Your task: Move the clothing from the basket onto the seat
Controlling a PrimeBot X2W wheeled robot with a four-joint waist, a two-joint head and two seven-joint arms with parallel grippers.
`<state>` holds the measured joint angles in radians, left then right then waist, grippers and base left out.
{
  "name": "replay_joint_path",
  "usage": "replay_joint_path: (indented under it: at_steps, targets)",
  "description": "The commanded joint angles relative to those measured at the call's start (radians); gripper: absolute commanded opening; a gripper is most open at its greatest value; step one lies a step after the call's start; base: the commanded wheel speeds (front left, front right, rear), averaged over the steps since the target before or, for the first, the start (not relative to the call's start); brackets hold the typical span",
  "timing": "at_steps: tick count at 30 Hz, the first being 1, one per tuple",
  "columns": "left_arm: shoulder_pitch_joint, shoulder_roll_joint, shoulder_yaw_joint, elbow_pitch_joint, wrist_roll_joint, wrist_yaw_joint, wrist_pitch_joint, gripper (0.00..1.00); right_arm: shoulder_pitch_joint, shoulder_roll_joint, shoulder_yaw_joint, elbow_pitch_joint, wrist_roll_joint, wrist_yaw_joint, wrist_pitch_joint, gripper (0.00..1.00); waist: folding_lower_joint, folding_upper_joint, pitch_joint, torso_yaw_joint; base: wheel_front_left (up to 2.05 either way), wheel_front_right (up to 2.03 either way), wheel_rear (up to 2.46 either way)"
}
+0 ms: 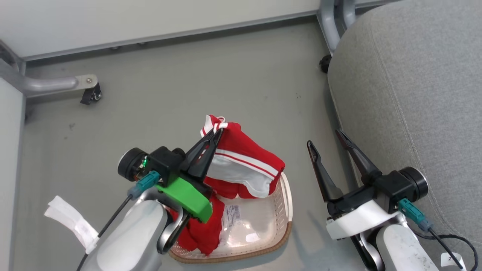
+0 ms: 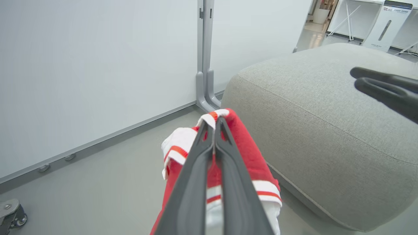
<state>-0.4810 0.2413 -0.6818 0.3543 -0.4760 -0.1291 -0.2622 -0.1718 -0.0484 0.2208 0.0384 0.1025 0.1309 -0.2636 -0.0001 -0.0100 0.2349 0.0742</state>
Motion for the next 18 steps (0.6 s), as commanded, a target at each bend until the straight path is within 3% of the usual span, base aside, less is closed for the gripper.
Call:
replay_joint_path:
  at_steps: [1,9,18]
  targets:
    - [0.02,0.0,0.019,-0.024,0.017,-0.002,-0.004,0.0,0.022,-0.004,-0.002,-0.001,0.009,0.0,-0.002,1.0,0.0001,0.01,-0.071,0.03,0.0,0.0,0.0]
    - [0.002,-0.02,0.114,-0.159,0.06,-0.002,-0.004,0.0,0.07,-0.004,0.001,-0.006,0.032,0.0,-0.002,1.0,0.0001,0.01,-0.143,0.034,0.0,0.0,0.0]
    - [-0.057,-0.023,0.152,-0.251,0.081,-0.002,-0.004,0.0,0.097,-0.004,0.009,-0.023,0.037,0.0,-0.002,1.0,0.0001,0.01,-0.169,0.027,0.0,0.0,0.0]
